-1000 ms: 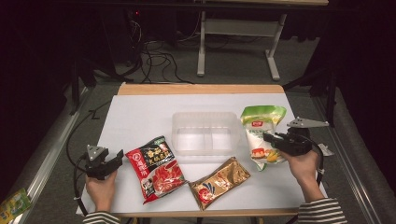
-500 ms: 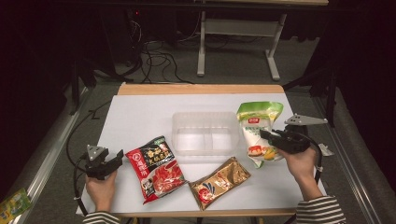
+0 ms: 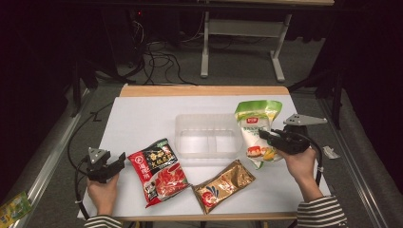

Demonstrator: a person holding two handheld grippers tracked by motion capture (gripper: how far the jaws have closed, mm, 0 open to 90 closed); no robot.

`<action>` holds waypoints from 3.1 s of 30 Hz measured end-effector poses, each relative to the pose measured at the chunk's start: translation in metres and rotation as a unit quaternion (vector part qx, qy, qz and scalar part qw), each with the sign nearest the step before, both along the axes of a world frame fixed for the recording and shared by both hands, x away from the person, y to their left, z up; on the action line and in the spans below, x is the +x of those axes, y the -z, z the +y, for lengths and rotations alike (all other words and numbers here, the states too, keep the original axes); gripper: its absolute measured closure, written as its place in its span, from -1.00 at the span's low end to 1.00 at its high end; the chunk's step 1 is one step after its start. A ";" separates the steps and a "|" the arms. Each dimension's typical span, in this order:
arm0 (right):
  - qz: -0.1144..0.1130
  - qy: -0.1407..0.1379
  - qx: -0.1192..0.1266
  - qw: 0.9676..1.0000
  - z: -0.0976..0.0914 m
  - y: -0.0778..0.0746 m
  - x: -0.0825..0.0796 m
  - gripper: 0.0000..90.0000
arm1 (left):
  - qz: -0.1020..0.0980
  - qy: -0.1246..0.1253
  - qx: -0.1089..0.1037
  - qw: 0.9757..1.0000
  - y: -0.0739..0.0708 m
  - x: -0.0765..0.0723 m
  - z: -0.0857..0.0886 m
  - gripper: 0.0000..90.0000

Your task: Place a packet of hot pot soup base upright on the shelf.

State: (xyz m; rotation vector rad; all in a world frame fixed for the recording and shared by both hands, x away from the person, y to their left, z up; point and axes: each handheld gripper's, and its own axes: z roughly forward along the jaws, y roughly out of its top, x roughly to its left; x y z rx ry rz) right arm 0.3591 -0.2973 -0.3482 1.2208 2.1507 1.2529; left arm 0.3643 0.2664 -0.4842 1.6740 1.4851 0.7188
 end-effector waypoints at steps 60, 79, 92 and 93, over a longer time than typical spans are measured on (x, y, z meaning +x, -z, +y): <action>0.000 0.027 -0.009 1.000 0.068 0.003 0.066 0.75 | -0.001 0.001 0.000 1.000 0.000 0.000 0.000 -0.13; -0.004 0.041 -0.041 0.998 0.089 0.010 0.079 0.74 | -0.001 0.003 -0.002 1.000 0.000 0.000 0.000 -0.14; 0.007 0.040 -0.061 0.997 0.095 0.022 0.084 0.68 | -0.002 0.004 -0.001 1.000 0.000 -0.001 0.000 -0.13; 0.010 0.040 -0.063 0.997 0.095 0.022 0.084 0.66 | -0.002 0.004 -0.001 1.000 0.000 -0.001 0.000 -0.14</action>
